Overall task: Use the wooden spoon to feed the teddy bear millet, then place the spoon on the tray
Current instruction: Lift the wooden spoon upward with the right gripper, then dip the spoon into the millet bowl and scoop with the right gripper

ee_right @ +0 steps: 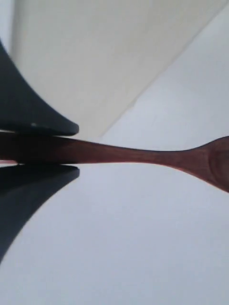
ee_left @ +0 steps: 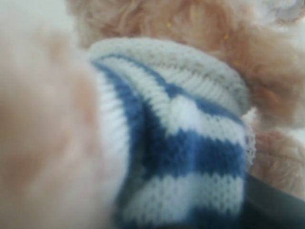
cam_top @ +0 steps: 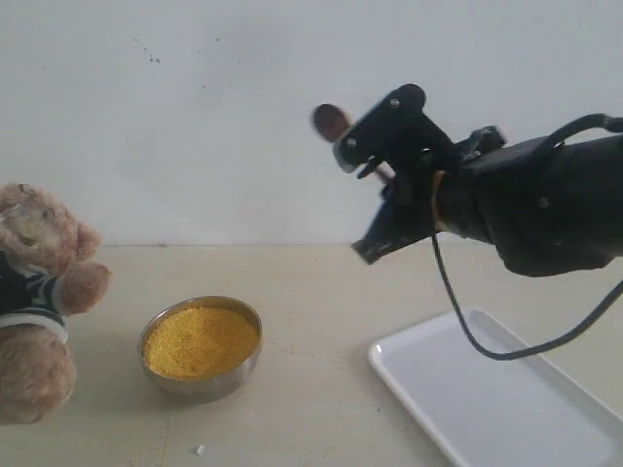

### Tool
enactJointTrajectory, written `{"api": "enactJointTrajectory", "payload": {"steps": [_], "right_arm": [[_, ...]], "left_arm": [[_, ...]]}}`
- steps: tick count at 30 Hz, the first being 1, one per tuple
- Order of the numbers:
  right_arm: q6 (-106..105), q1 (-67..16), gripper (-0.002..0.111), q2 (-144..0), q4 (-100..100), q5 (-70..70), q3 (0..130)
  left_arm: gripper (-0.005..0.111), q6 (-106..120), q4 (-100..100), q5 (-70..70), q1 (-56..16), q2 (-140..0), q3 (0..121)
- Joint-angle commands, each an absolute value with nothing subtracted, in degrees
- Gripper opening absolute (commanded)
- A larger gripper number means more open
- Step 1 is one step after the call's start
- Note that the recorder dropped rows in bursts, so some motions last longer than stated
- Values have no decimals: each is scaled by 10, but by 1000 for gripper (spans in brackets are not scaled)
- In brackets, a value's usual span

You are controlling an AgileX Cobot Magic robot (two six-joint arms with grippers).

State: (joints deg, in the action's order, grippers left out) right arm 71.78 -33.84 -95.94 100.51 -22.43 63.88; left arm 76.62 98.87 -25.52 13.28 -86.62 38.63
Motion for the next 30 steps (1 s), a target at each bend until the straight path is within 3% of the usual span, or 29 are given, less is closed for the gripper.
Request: {"api": "enactJointTrajectory", "payload": {"steps": [1,8,16,23,30], "right_arm": [[525,-313,0,-973,931,-400,643],[50,-342,0,-965,495,-331,643],[-89,-473,0,-971,493,-359,706],[-299,-524,0,-1070,445,-476,857],[-302,-563,0,-1183,438,-528,960]], "left_arm": [[4,765,999,-291,135,-866,399],[4,769,999,-326,135,-866,409],[4,850,999,-211,135,-866,409],[4,850,999,-188,135,-866,409],[4,850,999,-194,135,-866,407]]}}
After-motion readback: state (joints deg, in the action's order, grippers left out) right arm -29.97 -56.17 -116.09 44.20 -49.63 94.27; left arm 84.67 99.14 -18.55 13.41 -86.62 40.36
